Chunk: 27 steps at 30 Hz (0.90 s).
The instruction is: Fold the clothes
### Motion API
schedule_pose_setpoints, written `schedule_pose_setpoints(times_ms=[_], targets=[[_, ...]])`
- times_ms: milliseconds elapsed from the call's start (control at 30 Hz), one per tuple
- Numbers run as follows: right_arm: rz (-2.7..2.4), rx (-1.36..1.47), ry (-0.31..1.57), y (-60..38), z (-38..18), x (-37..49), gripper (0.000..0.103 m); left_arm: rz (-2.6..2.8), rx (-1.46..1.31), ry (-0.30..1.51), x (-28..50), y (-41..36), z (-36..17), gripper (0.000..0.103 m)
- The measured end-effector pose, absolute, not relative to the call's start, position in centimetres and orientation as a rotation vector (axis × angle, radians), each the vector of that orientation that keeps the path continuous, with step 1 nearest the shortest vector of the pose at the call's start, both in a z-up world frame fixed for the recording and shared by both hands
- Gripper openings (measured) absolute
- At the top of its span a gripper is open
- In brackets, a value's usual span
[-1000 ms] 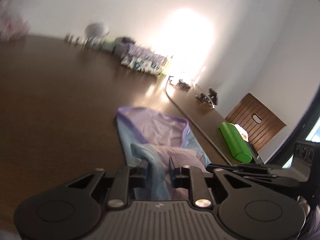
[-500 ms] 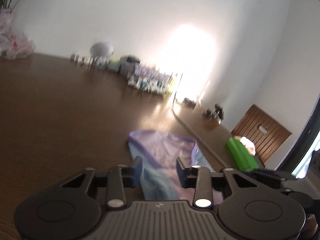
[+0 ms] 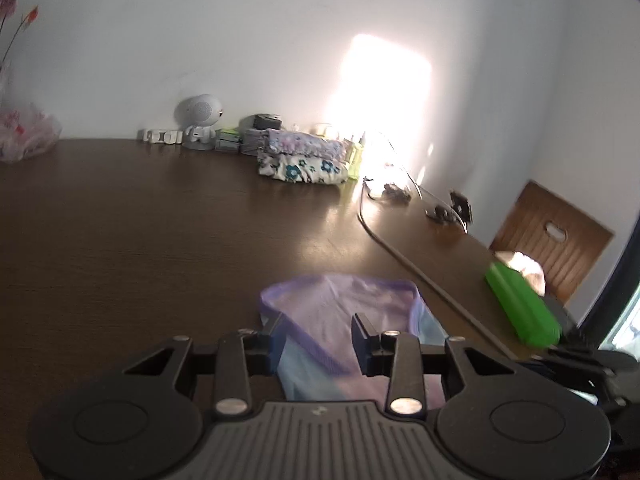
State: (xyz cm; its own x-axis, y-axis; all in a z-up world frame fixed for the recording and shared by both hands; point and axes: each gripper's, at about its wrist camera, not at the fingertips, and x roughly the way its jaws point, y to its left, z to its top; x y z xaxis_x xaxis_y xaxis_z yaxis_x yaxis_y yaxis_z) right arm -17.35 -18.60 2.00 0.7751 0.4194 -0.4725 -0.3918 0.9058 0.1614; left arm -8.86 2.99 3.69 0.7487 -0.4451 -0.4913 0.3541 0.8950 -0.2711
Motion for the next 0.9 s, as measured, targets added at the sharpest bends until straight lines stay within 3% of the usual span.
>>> schedule_pose_setpoints(times_ms=[67,233,500,900], targets=[[0.423,0.091,0.540,-19.5,1.8,-16.4,0.059,-0.454,-0.189,0.609,-7.3,2.8,3.5,0.042],[0.435,0.157,0.584,-20.3,1.0,-14.4,0.056,-0.488,-0.217,0.673,-6.4,2.2,2.1,0.042],[0.463,0.211,0.630,-20.7,-0.1,-13.9,0.006,-0.433,-0.179,0.714,-6.0,1.6,0.9,0.042],[0.390,0.147,0.599,-20.9,0.7,-14.9,0.005,-0.402,-0.162,0.690,-6.6,1.3,1.0,0.043]])
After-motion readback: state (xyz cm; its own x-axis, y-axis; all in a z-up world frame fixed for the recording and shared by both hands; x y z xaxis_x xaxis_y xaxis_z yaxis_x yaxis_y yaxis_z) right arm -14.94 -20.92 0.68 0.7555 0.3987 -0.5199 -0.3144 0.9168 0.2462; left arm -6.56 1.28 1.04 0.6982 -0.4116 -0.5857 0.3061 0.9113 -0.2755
